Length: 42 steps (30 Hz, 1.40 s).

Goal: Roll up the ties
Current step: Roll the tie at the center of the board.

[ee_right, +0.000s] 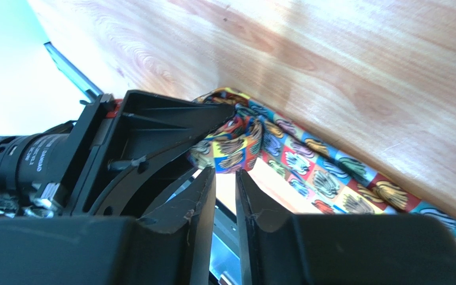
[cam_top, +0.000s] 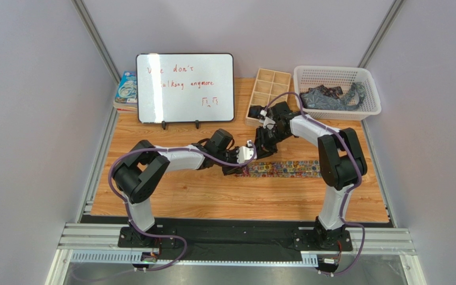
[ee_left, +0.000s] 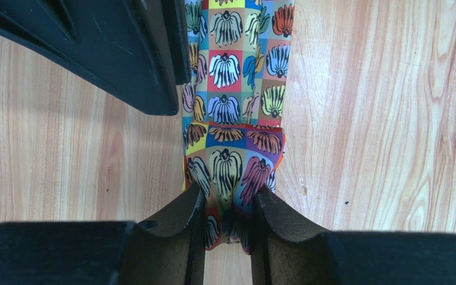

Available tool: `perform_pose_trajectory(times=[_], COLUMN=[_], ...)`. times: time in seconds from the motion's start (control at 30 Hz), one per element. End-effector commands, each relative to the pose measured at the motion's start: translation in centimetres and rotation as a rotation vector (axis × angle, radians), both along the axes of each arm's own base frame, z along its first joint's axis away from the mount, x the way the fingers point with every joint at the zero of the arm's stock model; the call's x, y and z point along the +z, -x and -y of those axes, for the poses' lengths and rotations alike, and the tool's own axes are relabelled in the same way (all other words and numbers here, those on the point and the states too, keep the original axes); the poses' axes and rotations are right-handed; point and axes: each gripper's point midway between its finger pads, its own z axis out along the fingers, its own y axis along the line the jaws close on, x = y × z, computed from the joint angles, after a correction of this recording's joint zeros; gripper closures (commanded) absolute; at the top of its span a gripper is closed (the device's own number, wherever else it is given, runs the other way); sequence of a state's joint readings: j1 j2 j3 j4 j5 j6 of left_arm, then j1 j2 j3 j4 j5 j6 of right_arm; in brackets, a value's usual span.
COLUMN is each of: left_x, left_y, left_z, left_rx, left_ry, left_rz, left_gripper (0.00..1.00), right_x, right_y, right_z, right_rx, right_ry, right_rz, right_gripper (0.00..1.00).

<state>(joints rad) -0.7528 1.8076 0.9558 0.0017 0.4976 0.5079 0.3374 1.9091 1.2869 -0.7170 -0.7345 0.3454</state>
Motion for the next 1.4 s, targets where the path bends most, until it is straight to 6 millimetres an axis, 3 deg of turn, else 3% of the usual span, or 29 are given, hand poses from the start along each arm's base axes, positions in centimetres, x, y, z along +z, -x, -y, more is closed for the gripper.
perform_pose_trajectory(times=[0.0,0.33,0.6,0.7,0.8,0.83,0.9,1.13,1.37], left_x=[-2.1,-2.3,-2.3,-2.3,-2.2,-2.2,-2.2,-1.1,1.8], left_y=[0.6,0.4,0.5,0.6,0.5,0.5,0.5,0.4,-0.1], left_z=[-1.3,-1.1,-1.4,-1.4,-1.3,-1.3,-1.3,-1.3,-0.3], left_rx=[-0.002,0.001,0.003,0.002,0.001,-0.001,0.001,0.006,-0.002], left_ry=[-0.096,-0.115,-0.125,-0.126,-0.125,-0.125,-0.128,-0.095,0.019], left_rz=[-0.044,-0.050,-0.059,-0.062,-0.059,-0.059,-0.063,-0.068,-0.035], left_gripper=[0.78,0.73,0.71,0.71,0.70,0.67,0.61,0.36,0.29], right_x=[1.7,0.1,-2.0,-2.4,-2.5,-2.6,-2.7,-4.2,-5.7], right_y=[1.0,1.6,1.4,1.4,1.5,1.5,1.6,1.1,0.8], right_z=[-1.1,-3.5,-3.2,-3.1,-3.1,-3.1,-3.0,-0.9,0.6], right_rx=[0.001,0.023,0.045,0.048,0.054,0.056,0.062,0.052,0.044], right_ry=[-0.083,-0.103,-0.043,-0.033,-0.028,-0.029,-0.023,0.032,0.074], right_rz=[-0.018,-0.051,-0.055,-0.064,-0.065,-0.061,-0.056,-0.050,-0.057], right_gripper=[0.72,0.64,0.65,0.69,0.83,0.93,1.00,1.00,1.00])
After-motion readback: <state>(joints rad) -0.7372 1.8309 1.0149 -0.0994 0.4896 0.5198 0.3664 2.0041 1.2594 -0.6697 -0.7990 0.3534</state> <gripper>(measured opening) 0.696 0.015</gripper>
